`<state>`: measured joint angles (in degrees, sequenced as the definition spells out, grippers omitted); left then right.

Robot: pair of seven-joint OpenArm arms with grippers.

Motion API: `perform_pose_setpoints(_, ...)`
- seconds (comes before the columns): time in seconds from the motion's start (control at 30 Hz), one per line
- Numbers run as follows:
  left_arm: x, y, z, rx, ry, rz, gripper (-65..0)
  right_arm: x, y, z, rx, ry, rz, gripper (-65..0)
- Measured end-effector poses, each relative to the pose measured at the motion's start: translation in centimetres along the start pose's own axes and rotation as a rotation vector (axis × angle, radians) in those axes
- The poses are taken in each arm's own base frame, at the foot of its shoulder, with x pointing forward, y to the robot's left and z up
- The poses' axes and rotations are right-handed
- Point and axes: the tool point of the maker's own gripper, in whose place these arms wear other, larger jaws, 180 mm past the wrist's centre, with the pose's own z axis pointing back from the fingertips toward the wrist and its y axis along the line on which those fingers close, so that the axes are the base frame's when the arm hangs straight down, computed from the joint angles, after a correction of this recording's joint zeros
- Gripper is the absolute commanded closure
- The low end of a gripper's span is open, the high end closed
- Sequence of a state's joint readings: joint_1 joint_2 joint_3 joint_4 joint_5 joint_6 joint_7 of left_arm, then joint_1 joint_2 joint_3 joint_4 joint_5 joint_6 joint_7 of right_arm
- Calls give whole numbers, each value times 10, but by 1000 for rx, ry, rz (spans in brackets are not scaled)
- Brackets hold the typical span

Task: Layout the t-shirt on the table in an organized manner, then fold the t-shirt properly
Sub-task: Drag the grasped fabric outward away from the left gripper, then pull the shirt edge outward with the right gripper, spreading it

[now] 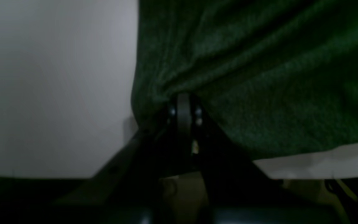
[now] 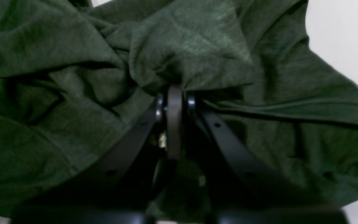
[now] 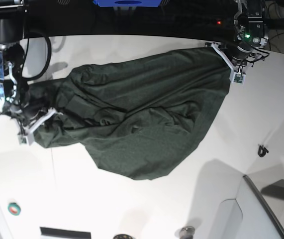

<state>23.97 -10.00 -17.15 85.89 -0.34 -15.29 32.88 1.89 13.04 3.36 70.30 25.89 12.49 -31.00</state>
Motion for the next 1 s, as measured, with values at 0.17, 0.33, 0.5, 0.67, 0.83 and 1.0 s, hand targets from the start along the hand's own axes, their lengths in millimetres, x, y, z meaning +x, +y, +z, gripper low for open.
perform_pose_setpoints(0.17,2,11,-8,4,-55,27,0,69,-23,8,-42,-115,44,-5)
perform_pose_setpoints(0.33,2,17,-8,5,-67,19,0,106,-59,-10,-96,-133,-23,-41)
perform_pose_setpoints(0.5,-12,19,3,23,-16,-19,0,141,-100,-16,-177,-332,-104,-386)
perform_pose_setpoints(0.67,-15,20,11,37,45,-49,0,156,-128,-4,-241,-344,-114,-345)
perform_pose_setpoints(0.83,-3,18,22,38,17,-54,0,127,-110,21,-216,-304,9,-167)
perform_pose_setpoints(1.0,19,43,32,111,-44,-30,0,30,-67,24,-134,-139,53,-20)
